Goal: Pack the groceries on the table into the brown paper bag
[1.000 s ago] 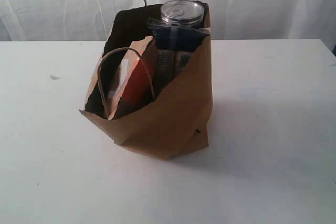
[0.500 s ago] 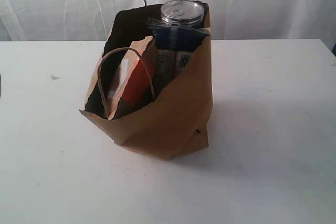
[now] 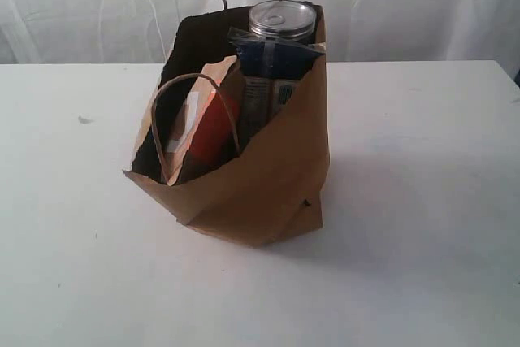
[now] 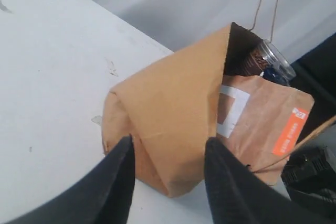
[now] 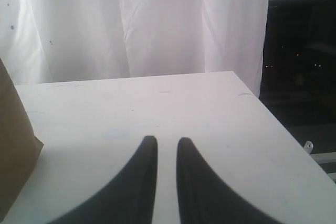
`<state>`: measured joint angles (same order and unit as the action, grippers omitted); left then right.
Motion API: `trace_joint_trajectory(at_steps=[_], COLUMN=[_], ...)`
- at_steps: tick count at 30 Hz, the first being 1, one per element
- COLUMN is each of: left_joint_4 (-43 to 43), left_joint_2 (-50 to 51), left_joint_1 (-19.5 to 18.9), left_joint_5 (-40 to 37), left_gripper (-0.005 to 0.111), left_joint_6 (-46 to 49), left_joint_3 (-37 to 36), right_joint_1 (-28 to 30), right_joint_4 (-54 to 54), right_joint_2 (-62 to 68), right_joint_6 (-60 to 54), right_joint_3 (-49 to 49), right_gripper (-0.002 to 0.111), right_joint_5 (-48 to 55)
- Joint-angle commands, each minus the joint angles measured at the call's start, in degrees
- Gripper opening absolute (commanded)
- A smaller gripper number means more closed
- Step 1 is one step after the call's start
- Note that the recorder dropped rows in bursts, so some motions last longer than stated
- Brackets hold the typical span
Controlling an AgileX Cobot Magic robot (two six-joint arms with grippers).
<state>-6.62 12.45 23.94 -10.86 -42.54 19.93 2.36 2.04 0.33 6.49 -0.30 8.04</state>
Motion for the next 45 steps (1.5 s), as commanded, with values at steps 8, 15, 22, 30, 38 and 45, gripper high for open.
trace_joint_trajectory(at_steps=[8,15,22,30,38,45], left_joint_4=[1.86,-1.26,-3.28,-3.28,-3.28,-3.28], left_joint_2=[-2.45,-7.91,-12.45,-12.45,-12.45,-12.45], left_joint_1=[-0.81,-1.01,-1.01,-1.01,-1.01,-1.01], left_joint_5=[-4.02,-20.34,-15.64,-5.68,-1.75,-0.55], left_gripper=[0.047,0.047,0.047,0.047,0.047,0.047], left_joint_6=[2.43,25.65,32.47,47.29,46.55,46.07], left_joint_3=[-2.56,-4.39,-9.13,-14.11,-18.2,-19.93], right_joint_1=[0.49,0.49,0.49,0.49,0.49,0.49], right_joint_4=[0.04,0.04,0.04,0.04,0.04,0.04], right_joint_2=[-0.33,-0.33,-0.33,-0.33,-0.33,-0.33], right_joint_6=[0.22,0.22,0.22,0.22,0.22,-0.31], right_joint_3=[0.3,0.3,0.3,0.3,0.3,0.3], right_gripper=[0.013,0.013,0.013,0.013,0.013,0.013], right_joint_5=[-0.42,-0.42,-0.42,-0.42,-0.42,-0.43])
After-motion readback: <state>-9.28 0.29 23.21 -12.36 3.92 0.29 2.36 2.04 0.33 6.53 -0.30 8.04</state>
